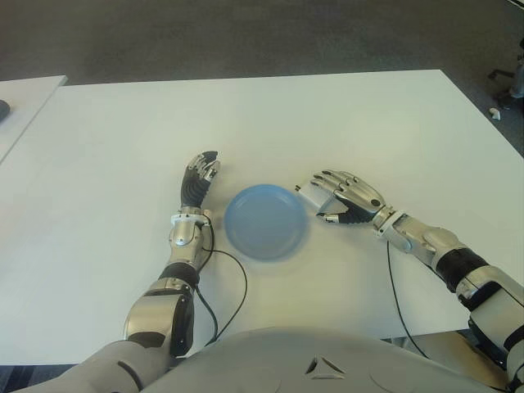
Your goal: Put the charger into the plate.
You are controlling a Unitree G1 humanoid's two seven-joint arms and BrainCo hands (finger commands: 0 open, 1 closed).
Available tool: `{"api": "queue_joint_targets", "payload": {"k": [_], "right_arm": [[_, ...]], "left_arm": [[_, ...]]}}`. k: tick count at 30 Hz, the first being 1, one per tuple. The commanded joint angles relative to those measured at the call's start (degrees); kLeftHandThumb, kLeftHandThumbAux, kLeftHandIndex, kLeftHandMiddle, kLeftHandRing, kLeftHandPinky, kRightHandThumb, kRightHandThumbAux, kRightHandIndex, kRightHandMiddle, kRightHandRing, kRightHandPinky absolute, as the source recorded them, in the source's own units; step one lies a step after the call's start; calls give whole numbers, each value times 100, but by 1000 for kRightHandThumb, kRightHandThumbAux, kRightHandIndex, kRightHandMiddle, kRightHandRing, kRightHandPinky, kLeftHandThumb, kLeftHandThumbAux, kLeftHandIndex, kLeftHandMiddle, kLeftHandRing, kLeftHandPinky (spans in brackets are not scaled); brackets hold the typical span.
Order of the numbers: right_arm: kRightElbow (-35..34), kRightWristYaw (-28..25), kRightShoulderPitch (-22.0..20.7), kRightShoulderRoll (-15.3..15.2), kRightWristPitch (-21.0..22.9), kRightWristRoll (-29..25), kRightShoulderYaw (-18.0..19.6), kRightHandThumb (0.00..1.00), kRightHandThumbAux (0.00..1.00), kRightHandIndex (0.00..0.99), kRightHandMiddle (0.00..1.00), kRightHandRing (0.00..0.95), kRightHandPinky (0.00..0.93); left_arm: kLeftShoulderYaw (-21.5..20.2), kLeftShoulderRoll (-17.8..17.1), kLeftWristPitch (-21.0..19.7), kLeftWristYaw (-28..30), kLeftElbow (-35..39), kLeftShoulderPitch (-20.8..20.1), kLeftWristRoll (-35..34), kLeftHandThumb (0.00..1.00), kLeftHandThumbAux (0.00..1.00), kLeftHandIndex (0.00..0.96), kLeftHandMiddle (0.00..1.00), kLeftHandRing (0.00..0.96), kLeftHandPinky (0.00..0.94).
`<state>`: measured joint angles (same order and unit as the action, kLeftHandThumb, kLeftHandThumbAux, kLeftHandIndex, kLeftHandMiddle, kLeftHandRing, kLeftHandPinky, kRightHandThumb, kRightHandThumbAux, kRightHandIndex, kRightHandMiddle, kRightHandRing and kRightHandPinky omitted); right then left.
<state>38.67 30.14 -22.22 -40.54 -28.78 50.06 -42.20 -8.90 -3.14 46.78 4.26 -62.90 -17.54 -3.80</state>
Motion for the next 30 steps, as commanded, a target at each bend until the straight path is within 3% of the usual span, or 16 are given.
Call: {"api": "queue_joint_targets", "payload": {"k": [1, 15, 30], "right_arm": [[281, -109, 200, 148, 34, 156, 33, 204, 160, 0, 0, 0, 0], [893, 35, -165, 301, 49, 210, 186, 234, 134, 0, 0, 0, 0], [445, -263, 81, 286, -15, -222, 755, 275, 81, 0, 0, 0, 0]], "left_arm": [[63, 309, -278, 86, -530, 893, 58, 3, 552, 269, 227, 168, 128], [111, 262, -298, 15, -540, 883, 137, 0, 546, 277, 231, 169, 126], [199, 182, -271, 92, -545, 880, 177, 17, 521, 307, 240, 176, 148]]}}
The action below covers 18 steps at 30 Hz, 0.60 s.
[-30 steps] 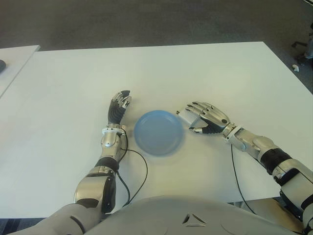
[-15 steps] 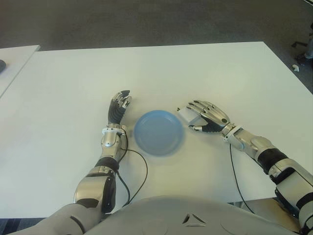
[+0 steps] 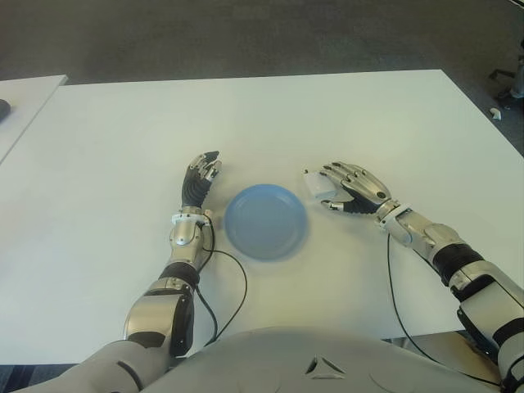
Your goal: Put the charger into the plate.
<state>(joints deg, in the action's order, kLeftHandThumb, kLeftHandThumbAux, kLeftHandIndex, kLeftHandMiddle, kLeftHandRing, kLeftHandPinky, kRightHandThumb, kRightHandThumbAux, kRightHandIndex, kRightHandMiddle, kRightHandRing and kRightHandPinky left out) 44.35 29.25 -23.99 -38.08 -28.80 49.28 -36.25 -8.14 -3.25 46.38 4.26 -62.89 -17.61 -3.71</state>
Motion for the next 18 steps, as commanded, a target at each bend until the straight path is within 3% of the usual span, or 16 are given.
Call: {"api": "queue_joint_targets", "payload": {"k": [1, 9, 18], "right_arm": [[-159, -188, 290, 51, -10, -162, 196, 277, 79, 0, 0, 0, 0], [-281, 65, 510, 291, 125, -62, 345, 286, 79, 0, 0, 0, 0], [-584, 252, 689, 558, 563, 86, 453, 275, 87, 0, 0, 0, 0]], "left_arm": [[128, 186, -238, 102, -546, 886, 168, 22, 519, 309, 241, 177, 150], [229, 108, -395, 28, -552, 889, 284, 17, 511, 306, 247, 179, 147], [288, 88, -210, 91, -523, 913, 277, 3, 494, 310, 247, 173, 128]]}}
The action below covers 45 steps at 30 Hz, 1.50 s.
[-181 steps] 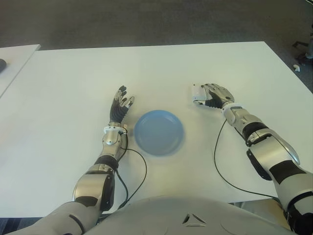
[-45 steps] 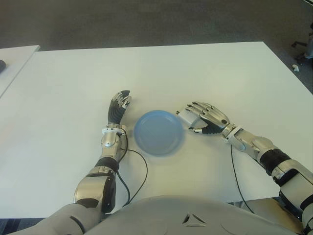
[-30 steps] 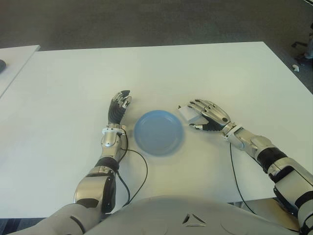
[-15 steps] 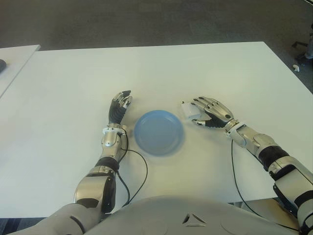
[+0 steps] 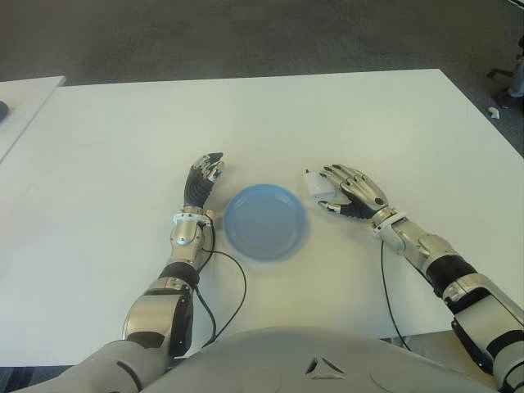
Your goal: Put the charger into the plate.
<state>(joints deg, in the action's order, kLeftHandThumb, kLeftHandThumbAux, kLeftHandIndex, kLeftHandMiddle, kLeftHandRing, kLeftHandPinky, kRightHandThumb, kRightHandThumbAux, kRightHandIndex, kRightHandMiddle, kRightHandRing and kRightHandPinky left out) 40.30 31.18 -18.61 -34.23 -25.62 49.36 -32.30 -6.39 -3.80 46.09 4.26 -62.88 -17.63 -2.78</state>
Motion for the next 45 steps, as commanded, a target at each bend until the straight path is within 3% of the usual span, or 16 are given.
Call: {"api": "queue_joint_targets", "payload": {"k": [1, 10, 20, 32, 45], "right_arm": [[-233, 61, 175, 195, 302, 87, 66, 274, 89, 0, 0, 0, 0], [-1170, -92, 572, 273, 774, 25, 325, 290, 95, 0, 0, 0, 0], [-1441, -92, 693, 271, 869, 51, 474, 282, 89, 0, 0, 0, 0], [-1414, 57, 596, 272, 858, 206, 506, 306, 75, 0, 0, 0, 0], [-1005, -74, 223, 250, 677, 175, 451, 322, 67, 0, 0, 0, 0]], "left_arm": [[116, 143, -179, 109, -524, 915, 174, 3, 494, 313, 248, 173, 126], [101, 152, -145, 170, -556, 900, 130, 0, 505, 324, 257, 179, 130], [108, 160, -125, 174, -589, 895, 142, 7, 510, 305, 246, 173, 135], [93, 211, -4, 210, -624, 874, 116, 30, 516, 294, 255, 183, 158], [92, 201, -42, 265, -650, 854, 113, 25, 502, 312, 270, 196, 157]]}}
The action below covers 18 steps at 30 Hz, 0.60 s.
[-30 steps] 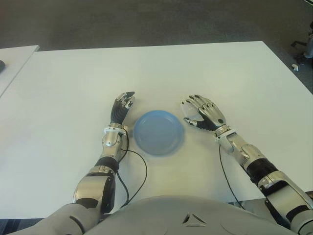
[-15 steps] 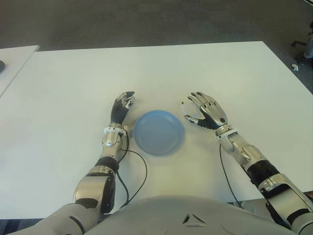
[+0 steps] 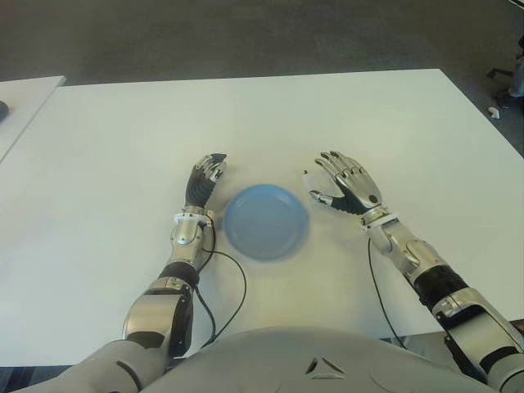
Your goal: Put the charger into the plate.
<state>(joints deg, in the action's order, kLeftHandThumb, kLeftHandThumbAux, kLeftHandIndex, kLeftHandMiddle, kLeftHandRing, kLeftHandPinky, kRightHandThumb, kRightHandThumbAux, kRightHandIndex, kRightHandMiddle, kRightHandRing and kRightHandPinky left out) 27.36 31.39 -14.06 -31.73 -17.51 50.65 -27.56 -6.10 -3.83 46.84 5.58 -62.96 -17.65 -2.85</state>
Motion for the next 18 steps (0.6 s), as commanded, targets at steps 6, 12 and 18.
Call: {"api": "queue_joint_targets", "payload": {"k": [6, 12, 18], "right_arm": [[904, -198, -605, 55, -341, -15, -93, 323, 66, 0, 0, 0, 0], [2289, -126, -1249, 310, -647, 41, -361, 330, 72, 0, 0, 0, 0], [2578, -305, -1450, 336, -812, 4, -502, 354, 87, 0, 0, 0, 0]], "left_arm": [[54, 213, -79, 90, -648, 857, 131, 20, 502, 320, 277, 203, 155], [74, 204, -52, 79, -649, 876, 160, 19, 506, 317, 275, 201, 150], [134, 164, -111, 43, -632, 889, 221, 15, 508, 303, 267, 192, 138]]}}
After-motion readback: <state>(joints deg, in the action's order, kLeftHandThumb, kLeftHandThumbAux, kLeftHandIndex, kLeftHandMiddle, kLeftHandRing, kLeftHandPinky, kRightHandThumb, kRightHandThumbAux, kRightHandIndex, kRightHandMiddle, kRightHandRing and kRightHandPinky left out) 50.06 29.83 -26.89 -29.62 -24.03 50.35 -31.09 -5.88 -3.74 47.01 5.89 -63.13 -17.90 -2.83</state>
